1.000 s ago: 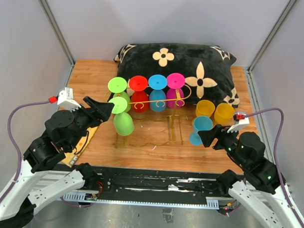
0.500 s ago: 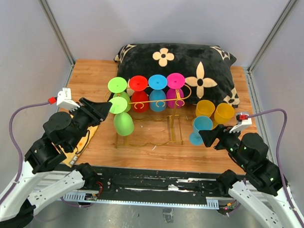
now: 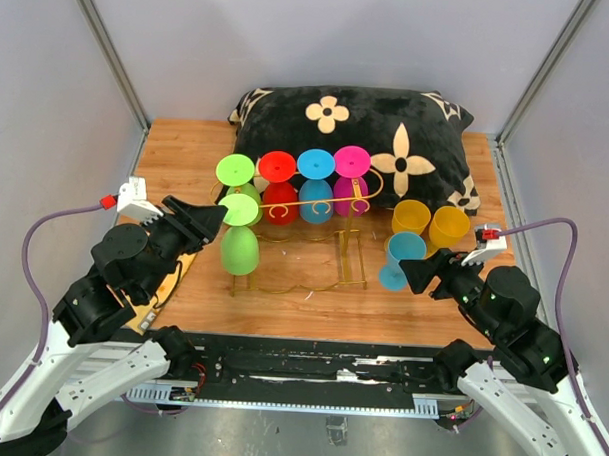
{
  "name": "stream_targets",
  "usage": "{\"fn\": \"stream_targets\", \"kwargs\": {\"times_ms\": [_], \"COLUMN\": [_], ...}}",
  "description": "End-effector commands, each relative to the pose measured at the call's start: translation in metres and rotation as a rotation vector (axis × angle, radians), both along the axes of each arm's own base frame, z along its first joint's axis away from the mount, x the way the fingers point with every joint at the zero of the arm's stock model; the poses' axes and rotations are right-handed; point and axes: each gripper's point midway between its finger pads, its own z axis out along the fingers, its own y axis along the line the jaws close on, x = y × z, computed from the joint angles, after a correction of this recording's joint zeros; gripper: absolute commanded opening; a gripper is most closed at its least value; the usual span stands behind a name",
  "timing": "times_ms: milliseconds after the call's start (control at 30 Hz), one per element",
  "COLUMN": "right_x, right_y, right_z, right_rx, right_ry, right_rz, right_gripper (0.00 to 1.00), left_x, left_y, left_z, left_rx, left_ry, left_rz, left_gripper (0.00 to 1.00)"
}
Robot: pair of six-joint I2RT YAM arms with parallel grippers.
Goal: Take the wine glass off the wine glass rack
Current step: Pick up the wine glass from the wine rack.
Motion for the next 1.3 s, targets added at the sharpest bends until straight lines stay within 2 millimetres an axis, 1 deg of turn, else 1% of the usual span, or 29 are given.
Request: {"fn": "stream_targets", "kwargs": {"times_ms": [0, 100, 533, 867, 1000, 1267], "right_x": [-0.002, -0.002, -0.004, -0.007, -0.009, -0.009], "right_y": [-0.002, -0.002, -0.004, -0.008, -0.009, -0.009], "right_z": [0.01, 0.011, 0.011, 0.013, 0.014, 0.012], "right_rx": [0.02, 0.021, 0.025, 0.039, 0.04, 0.042], "right_ry": [-0.018, -0.019, -0.019, -0.028, -0.029, -0.025], "right_rz": [-0.009, -0.008, -0.013, -0.021, -0.023, -0.027], "right_gripper": [0.71, 0.71, 0.71, 0.71, 0.71, 0.71], "left_x": [0.002, 0.002, 0.005, 0.004, 0.002, 0.002], "left_y": [0.006, 0.005, -0.003, -0.007, -0.006, -0.009], "left_z": [0.0, -0.002, -0.009, -0.006, -0.006, -0.005], "left_rx": [-0.002, 0.0, -0.003, -0.031, -0.068, -0.108], "left_ry": [-0.001, 0.0, 0.007, -0.01, -0.022, -0.03], "left_rz": [0.031, 0.028, 0.005, -0.013, -0.011, -0.02], "left_gripper": [0.5, 0.47, 0.45, 0.41, 0.38, 0.3]}}
